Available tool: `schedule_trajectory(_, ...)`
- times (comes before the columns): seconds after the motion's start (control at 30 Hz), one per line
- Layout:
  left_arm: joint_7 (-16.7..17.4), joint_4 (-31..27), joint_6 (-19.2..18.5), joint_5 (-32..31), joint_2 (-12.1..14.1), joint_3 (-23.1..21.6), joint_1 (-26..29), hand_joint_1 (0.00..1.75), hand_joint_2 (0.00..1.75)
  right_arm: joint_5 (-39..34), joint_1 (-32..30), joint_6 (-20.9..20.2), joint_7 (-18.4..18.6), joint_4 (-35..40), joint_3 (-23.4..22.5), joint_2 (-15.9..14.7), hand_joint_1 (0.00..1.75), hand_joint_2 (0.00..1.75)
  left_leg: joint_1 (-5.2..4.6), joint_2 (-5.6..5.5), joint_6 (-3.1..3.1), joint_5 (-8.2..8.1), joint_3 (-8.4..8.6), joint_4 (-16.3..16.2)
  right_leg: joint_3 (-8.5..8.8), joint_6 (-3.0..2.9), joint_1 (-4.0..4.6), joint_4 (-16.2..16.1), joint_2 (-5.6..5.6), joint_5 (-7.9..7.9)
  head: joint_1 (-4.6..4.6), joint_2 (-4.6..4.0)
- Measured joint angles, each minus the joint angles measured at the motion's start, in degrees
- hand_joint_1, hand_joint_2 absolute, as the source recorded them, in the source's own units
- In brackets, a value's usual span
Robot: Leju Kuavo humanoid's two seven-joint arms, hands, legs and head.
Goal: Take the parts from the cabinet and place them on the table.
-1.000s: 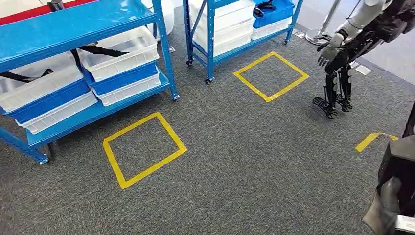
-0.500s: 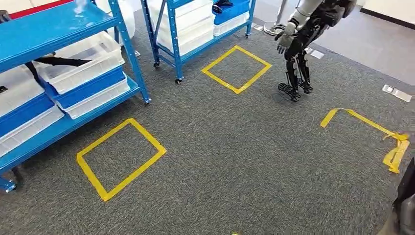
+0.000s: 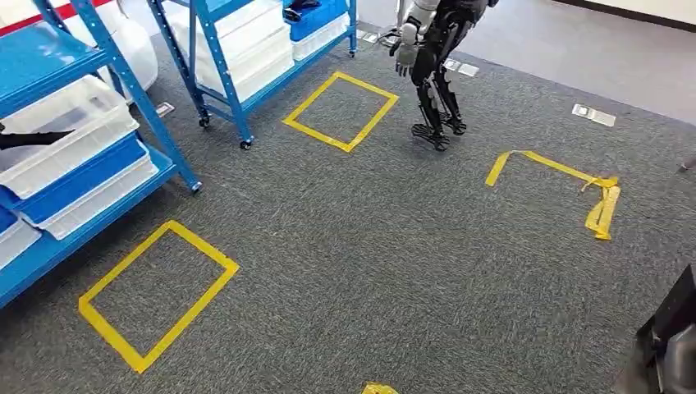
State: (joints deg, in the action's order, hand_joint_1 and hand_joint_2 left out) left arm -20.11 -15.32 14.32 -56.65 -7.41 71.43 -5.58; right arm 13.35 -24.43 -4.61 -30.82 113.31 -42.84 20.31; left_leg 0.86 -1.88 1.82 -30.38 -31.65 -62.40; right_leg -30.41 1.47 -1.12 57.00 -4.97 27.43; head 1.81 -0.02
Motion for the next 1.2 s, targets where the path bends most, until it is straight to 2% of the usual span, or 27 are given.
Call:
schedule_trajectory(0.03, 0.4, 0.0, 0.2, 0.1, 0.1, 0.0, 0.1, 0.00, 0.00, 0.0, 0.0, 0.1, 0.0, 0.0, 0.3, 0.1, 1.52, 1.75, -0.19, -3.87, 0.90, 1.63, 1.54, 4.0, -0.19, 0.05, -0.62, 0.0, -0.52, -0.03, 0.11, 0.00)
schedule_trajectory(0.07, 0.9, 0.0, 0.3, 0.2, 0.0, 0.0, 0.2, 0.00, 0.00, 0.0, 0.2, 0.3, -0.1, 0.0, 0.7, 0.2, 1.52, 1.75, -0.20, -4.93, 1.23, 1.21, 1.83, 4.8, -0.32, 0.23, 0.52, 0.1, -1.12, -0.11, 0.13, 0.00)
schedule_trajectory(0.17, 2.1, 0.0, 0.7, 0.3, -0.1, 0.2, 0.2, 0.00, 0.00, 0.1, 0.2, 1.2, -0.1, 0.1, 1.7, 0.2, 1.52, 1.75, -0.97, -2.32, 1.21, 1.51, 1.81, 5.2, -1.41, 1.47, -0.58, -0.2, -3.62, -0.91, -0.02, 0.00)
schedule_trajectory(0.2, 2.2, 0.0, 0.7, 0.3, -0.3, 0.3, 0.2, 0.00, 0.00, 0.2, 0.1, 1.6, -0.1, 0.4, 1.7, 0.2, 1.52, 1.75, -0.62, -1.35, 1.38, 2.10, 2.47, 6.1, -1.94, 1.70, -0.37, 0.0, -3.62, -0.92, 0.04, 0.00)
schedule_trajectory(0.23, 2.2, 0.0, 0.7, 0.4, -0.5, 0.5, 0.1, 0.00, 0.00, 0.2, 0.1, 2.1, -0.1, 0.4, 1.8, 0.1, 1.52, 1.75, -0.46, -0.48, 1.39, 2.53, 2.68, 6.6, -2.64, 1.42, -0.40, 1.4, -0.05, -0.27, 0.00, 0.00)
schedule_trajectory(0.27, 2.2, 0.0, 0.7, 0.5, -0.7, 0.6, 0.2, 0.00, 0.00, 0.3, 0.3, 2.6, 0.1, 0.6, 2.1, 0.0, 1.52, 1.75, -0.53, 0.23, 1.63, 2.63, 2.61, 6.7, -4.11, 1.09, -0.03, 4.1, 2.66, 1.47, 0.29, 0.02)
schedule_trajectory(0.3, 2.3, 0.0, 0.6, 0.6, -0.7, 0.7, 0.3, 0.00, 0.00, 0.5, 0.5, 3.0, 0.2, 0.7, 2.6, 0.0, 1.52, 1.75, -0.60, 1.30, 1.75, 2.64, 2.53, 6.7, -6.45, 0.90, -0.03, 8.6, 3.81, 3.63, 0.35, 0.02)
schedule_trajectory(0.33, 2.4, 0.0, 0.5, 0.6, -1.0, 0.7, 0.4, 0.00, 0.00, 0.6, 0.4, 3.5, 0.3, 0.9, 3.0, 0.0, 1.52, 1.75, -0.69, 2.46, 1.78, 2.62, 2.44, 6.7, -9.04, 0.90, -0.13, 13.9, 4.17, 5.64, 0.31, 0.00)
schedule_trajectory(0.37, 2.4, 0.0, 0.5, 0.4, -1.1, 0.9, 0.4, 0.00, 0.00, 0.6, 0.3, 4.0, 0.4, 1.0, 3.3, 0.0, 1.52, 1.75, -0.72, 3.46, 1.78, 2.61, 2.32, 6.7, -10.86, 1.19, -0.21, 17.7, 4.30, 6.66, 0.35, 0.00)
schedule_trajectory(0.4, 2.5, 0.0, 0.4, 0.3, -1.2, 0.9, 0.5, 0.00, 0.00, 0.6, 0.3, 4.4, 0.6, 1.0, 3.5, -0.1, 1.52, 1.75, -0.72, 4.34, 1.75, 2.59, 2.31, 6.7, -11.21, 1.68, -0.26, 18.6, 4.40, 6.55, 0.33, 0.02)
schedule_trajectory(0.43, 2.5, 0.0, 0.4, 0.2, -1.3, 0.9, 0.4, 0.00, 0.00, 0.7, 0.2, 4.5, 0.8, 1.2, 3.6, -0.1, 1.52, 1.75, -0.69, 5.19, 1.71, 2.57, 2.30, 6.7, -10.08, 2.34, -0.34, 16.7, 4.57, 5.59, 0.35, 0.00)
schedule_trajectory(0.5, 2.5, 0.0, 0.0, 0.2, -1.6, 0.9, 0.4, 0.00, 0.00, 0.7, 0.0, 5.0, 0.9, 1.7, 4.1, -0.1, 1.52, 1.75, -0.64, 6.70, 1.41, 2.37, 2.47, 6.6, -4.18, 3.61, -0.59, 6.4, 6.02, 1.99, 0.33, 0.00)
schedule_trajectory(0.53, 2.5, 0.0, -0.2, 0.2, -1.7, 0.9, 0.3, 0.00, 0.00, 0.7, -0.1, 5.3, 1.0, 2.0, 4.3, -0.1, 1.52, 1.75, -0.89, 7.28, 1.03, 2.12, 2.76, 6.2, -0.64, 3.80, -0.54, 0.7, 9.19, 0.74, 0.35, 0.00)
schedule_trajectory(0.57, 2.4, 0.0, -0.3, 0.2, -1.6, 0.9, 0.4, 0.00, 0.00, 0.7, 0.0, 5.5, 1.0, 2.1, 4.5, -0.1, 1.52, 1.75, -1.39, 7.90, 0.47, 1.52, 2.34, 6.0, -0.21, 3.12, -0.39, -0.1, 11.31, 0.21, 0.37, 0.02)
schedule_trajectory(0.6, 2.3, 0.0, -0.4, 0.2, -1.7, 0.9, 0.4, 0.00, 0.00, 0.7, -0.1, 5.7, 1.2, 2.4, 4.7, -0.1, 1.52, 1.75, -1.33, 8.39, 0.14, 1.29, 2.80, 6.0, -0.48, 2.29, -0.37, -0.1, 10.05, 0.07, 0.13, 0.00)
schedule_trajectory(0.7, 2.3, 0.0, -0.5, 0.2, -1.8, 0.9, 0.0, 0.00, 0.00, 0.6, -0.9, 6.2, 1.1, 3.1, 4.9, -0.1, 1.52, 1.75, -0.96, 10.52, -0.79, 1.04, 3.56, 6.2, -0.68, 0.83, -0.17, -0.4, 7.87, -0.23, 0.02, 0.00)
schedule_trajectory(0.73, 2.3, 0.0, -0.5, 0.1, -1.9, 0.9, -0.1, 0.00, 0.00, 0.6, -1.2, 6.3, 1.1, 3.4, 4.9, 0.0, 1.52, 1.75, -0.56, 8.10, -1.44, 0.21, 3.28, 5.3, -0.35, 0.39, -0.80, -0.5, 7.13, -0.57, -0.07, 0.00)
schedule_trajectory(0.77, 2.4, 0.0, -0.5, 0.1, -2.1, 0.9, 0.0, 0.00, 0.00, 0.5, -1.3, 6.5, 1.1, 3.7, 5.0, 0.0, 1.52, 1.75, -0.30, 4.70, -1.65, -2.18, 2.28, 2.9, -0.58, -0.12, -0.76, -0.5, 6.53, -0.88, -0.11, 0.00)
schedule_trajectory(0.8, 2.5, 0.0, -0.5, 0.1, -2.1, 0.9, 0.0, 0.00, 0.00, 0.5, -1.3, 6.5, 1.1, 3.7, 5.3, 0.0, 1.52, 1.75, -0.18, 2.91, -1.77, -4.97, 0.51, -1.2, -0.83, -0.27, -0.71, -0.5, 5.88, -0.97, -0.13, 0.00)
schedule_trajectory(0.87, 2.8, 0.0, -0.4, 0.1, -2.1, 0.9, 0.3, 0.00, 0.00, 0.5, -1.4, 6.6, 1.1, 3.8, 5.6, 0.0, 1.52, 1.75, -0.18, 1.86, -1.87, -8.91, -3.68, -10.2, -1.26, -0.52, -0.50, -0.4, 4.32, -1.21, -0.13, 0.02)
schedule_trajectory(0.9, 2.8, 0.0, -0.4, 0.1, -2.1, 0.9, 0.4, 0.00, 0.00, 0.5, -1.5, 6.6, 1.1, 3.8, 5.7, 0.1, 1.52, 1.75, -0.18, 1.81, -1.81, -9.00, -4.80, -12.4, -1.36, -0.53, -0.38, -0.4, 3.43, -1.26, -0.13, 0.00)
schedule_trajectory(0.93, 2.9, 0.0, -0.4, 0.1, -2.1, 0.9, 0.4, 0.00, 0.00, 0.5, -1.6, 6.6, 1.1, 3.8, 5.7, 0.1, 1.52, 1.75, -0.16, 1.76, -1.67, -7.53, -4.40, -11.2, -1.34, -0.43, -0.38, -0.4, 2.54, -1.32, -0.11, 0.00)
schedule_trajectory(1.0, 2.9, 0.0, -0.2, 0.1, -2.2, 0.9, 0.4, 0.00, 0.00, 0.5, -1.9, 6.7, 1.1, 3.8, 5.7, 0.1, 1.52, 1.75, -0.14, 1.05, -1.28, -2.12, -0.53, -2.7, -1.16, -0.23, -0.39, -0.4, 0.89, -1.44, -0.13, 0.00)
schedule_trajectory(1.03, 2.9, 0.0, -0.2, 0.1, -2.2, 0.9, 0.4, 0.00, 0.00, 0.5, -2.0, 6.7, 1.1, 3.8, 5.7, 0.1, 1.52, 1.75, -0.05, -0.42, -1.04, 0.24, 1.81, 2.3, -1.09, -0.12, -0.43, -0.4, 0.17, -1.49, -0.13, 0.00)
schedule_trajectory(1.07, 2.9, 0.0, -0.2, 0.1, -2.1, 0.9, 0.5, 0.00, 0.00, 0.5, -2.1, 6.6, 1.1, 3.8, 5.7, 0.2, 1.52, 1.75, -0.04, -3.62, -0.85, 0.38, 3.05, 5.1, -1.27, 0.17, -0.16, -0.3, -0.41, -1.62, -0.09, 0.00)
schedule_trajectory(1.1, 2.8, 0.0, -0.3, 0.2, -2.2, 0.9, 0.5, 0.00, 0.00, 0.4, -2.1, 6.3, 1.0, 3.8, 5.8, 0.2, 1.52, 1.75, -0.10, -2.78, -0.71, 0.58, 2.87, 5.4, -1.55, 0.51, 0.18, -0.1, -0.95, -1.70, -0.09, 0.02)
schedule_trajectory(1.2, 2.7, 0.0, -0.3, 0.3, -2.1, 1.0, 0.5, 0.00, 0.00, -0.3, -2.7, 5.0, 0.7, 3.9, 5.6, 0.2, 1.52, 1.75, -0.79, -0.81, 0.24, 0.90, 2.84, 5.3, -2.68, 1.81, -0.31, -0.4, -2.94, -2.41, -0.09, 0.02)
